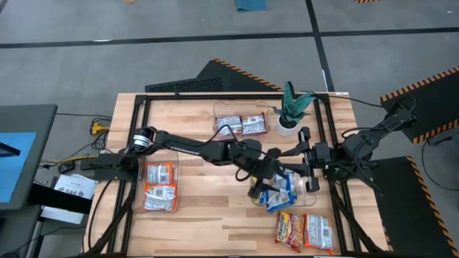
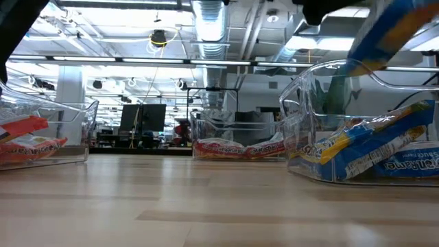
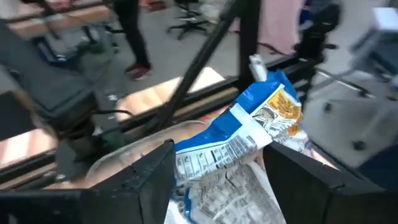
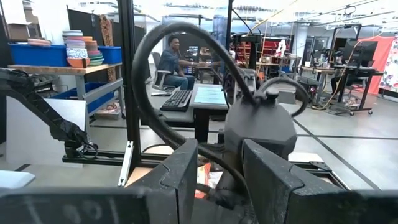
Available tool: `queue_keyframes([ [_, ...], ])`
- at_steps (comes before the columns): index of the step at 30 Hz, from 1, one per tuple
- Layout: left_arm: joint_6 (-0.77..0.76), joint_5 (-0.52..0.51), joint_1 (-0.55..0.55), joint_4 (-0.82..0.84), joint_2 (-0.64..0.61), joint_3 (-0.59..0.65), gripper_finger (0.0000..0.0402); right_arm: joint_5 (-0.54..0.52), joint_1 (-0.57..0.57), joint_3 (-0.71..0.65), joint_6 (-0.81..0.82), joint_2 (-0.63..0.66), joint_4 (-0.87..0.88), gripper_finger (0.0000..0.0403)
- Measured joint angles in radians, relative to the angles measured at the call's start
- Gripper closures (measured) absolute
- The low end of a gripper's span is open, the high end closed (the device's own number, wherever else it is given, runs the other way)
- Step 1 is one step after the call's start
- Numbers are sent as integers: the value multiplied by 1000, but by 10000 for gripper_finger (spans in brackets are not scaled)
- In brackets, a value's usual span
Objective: Sort Maruchan noodles
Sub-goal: Put the blue bag into the bottom right transparent bin
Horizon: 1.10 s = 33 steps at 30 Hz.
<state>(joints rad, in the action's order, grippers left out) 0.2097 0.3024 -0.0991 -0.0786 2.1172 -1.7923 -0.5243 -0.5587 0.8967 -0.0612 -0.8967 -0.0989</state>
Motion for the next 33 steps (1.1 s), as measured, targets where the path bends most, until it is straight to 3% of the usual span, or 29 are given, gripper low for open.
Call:
queue_keyframes([
  [5, 0, 68, 26, 64, -4, -2, 172, 0, 0, 0, 0, 2, 1, 251],
  [13, 41, 15, 60, 163, 14, -3, 174, -1, 0, 0, -1, 2, 2, 251],
  [17, 93, -20, 53, 292, -11, 0, 174, -1, 0, 0, -2, 2, 7, 251],
  [24, 87, -20, 55, 527, -205, -4, 174, -3, 0, 0, 1, 2, 41, 251],
  [28, 55, 10, 38, 627, -299, 15, 174, -1, -5, 0, 75, 1, 156, 251],
  [33, 36, 6, -33, 523, -433, 200, 174, 109, -21, 1, 241, -9, 353, 253],
])
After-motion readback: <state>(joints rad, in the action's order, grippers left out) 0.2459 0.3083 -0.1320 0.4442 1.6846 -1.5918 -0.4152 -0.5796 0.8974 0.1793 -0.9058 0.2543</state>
